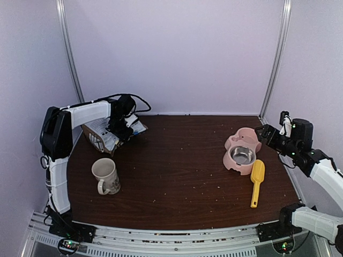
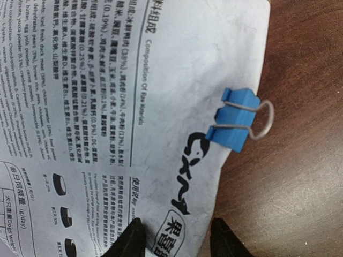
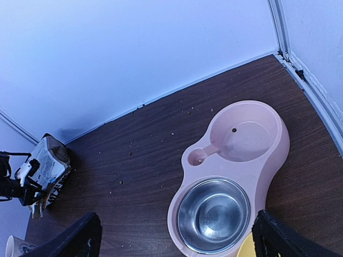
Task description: Serve the pet food
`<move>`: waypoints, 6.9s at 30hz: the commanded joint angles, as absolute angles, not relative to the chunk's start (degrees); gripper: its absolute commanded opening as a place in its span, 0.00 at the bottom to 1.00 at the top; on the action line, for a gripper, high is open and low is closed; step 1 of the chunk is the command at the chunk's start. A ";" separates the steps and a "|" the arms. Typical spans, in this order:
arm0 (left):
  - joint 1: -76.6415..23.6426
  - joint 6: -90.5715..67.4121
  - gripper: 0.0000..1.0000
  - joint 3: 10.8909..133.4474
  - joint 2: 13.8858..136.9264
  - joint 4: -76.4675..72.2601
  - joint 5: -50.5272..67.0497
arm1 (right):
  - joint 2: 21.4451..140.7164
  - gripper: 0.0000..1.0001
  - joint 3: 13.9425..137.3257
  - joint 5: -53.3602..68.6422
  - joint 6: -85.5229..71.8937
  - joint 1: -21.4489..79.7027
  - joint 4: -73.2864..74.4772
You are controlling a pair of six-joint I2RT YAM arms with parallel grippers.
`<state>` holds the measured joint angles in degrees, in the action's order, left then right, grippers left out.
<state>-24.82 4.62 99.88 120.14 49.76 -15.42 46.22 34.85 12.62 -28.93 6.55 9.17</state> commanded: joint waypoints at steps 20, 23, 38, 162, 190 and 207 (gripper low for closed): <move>-24.79 5.33 0.01 98.77 118.81 45.79 -17.84 | 42.75 1.00 34.26 12.35 -29.53 6.94 9.14; -24.81 4.74 0.00 97.85 115.04 44.42 -18.27 | 41.95 1.00 34.09 11.82 -29.77 6.92 9.18; -29.79 -0.60 0.00 114.96 111.54 56.03 -2.38 | 41.65 1.00 35.17 8.50 -31.61 6.99 12.83; -35.60 3.85 0.96 71.08 61.67 37.77 26.46 | 56.86 0.95 59.53 11.21 -12.15 54.19 24.54; -35.56 7.78 0.09 62.72 63.93 30.16 27.55 | 78.60 0.96 75.67 -21.98 7.42 69.27 29.81; -35.51 7.56 0.00 62.65 64.11 30.05 28.38 | 82.98 0.96 78.09 -37.70 11.51 71.63 24.97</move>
<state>-35.94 7.38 63.24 64.20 33.80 28.58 83.79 75.64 -29.50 11.33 71.16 28.49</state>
